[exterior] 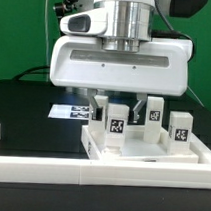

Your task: Assemble square table

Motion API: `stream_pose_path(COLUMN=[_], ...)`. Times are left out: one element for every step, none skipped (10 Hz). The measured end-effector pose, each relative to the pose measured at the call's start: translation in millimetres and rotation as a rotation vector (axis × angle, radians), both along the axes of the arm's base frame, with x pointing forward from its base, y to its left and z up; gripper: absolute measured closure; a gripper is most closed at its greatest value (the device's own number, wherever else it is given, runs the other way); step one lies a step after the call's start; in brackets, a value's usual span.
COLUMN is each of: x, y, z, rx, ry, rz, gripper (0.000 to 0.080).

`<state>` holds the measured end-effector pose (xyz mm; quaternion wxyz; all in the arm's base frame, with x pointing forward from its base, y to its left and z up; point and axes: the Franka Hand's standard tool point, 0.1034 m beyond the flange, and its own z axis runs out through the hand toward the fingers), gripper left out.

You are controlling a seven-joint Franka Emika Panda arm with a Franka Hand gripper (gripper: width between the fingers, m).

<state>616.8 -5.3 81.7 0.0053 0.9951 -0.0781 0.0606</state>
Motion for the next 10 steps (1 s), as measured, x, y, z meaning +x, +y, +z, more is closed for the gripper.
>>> stream_pose_path(x=[0.0,0.0,0.0,-0.1,-0.2,0.0,0.3,0.5,0.5,0.8], y=[-0.1,-0.2,-0.1,-0.3,-1.9,-7.8,-10.1,-9.7,-9.8,-10.4], z=[0.0,0.0,-0.1,-0.2,-0.4,-0.6,-0.9,-0.9,-1.2,-1.3], rx=[0.001,0.001,0.006,0.016,0.024,0.049,0.074,0.086,0.098,0.121], ry=[0.000,0.000,-0.001,-0.003,-0.004,-0.015,-0.033,-0.041,-0.042,-0.045], rz=[-0.012,-0.012,-0.050,-0.133,-0.193,-0.287,-0.411,-0.504,-0.584,-0.700], gripper=[0.0513,0.0512,0.0512,0.0512,0.0512,0.0512,0.0512,0.0511,0.0511,0.0511])
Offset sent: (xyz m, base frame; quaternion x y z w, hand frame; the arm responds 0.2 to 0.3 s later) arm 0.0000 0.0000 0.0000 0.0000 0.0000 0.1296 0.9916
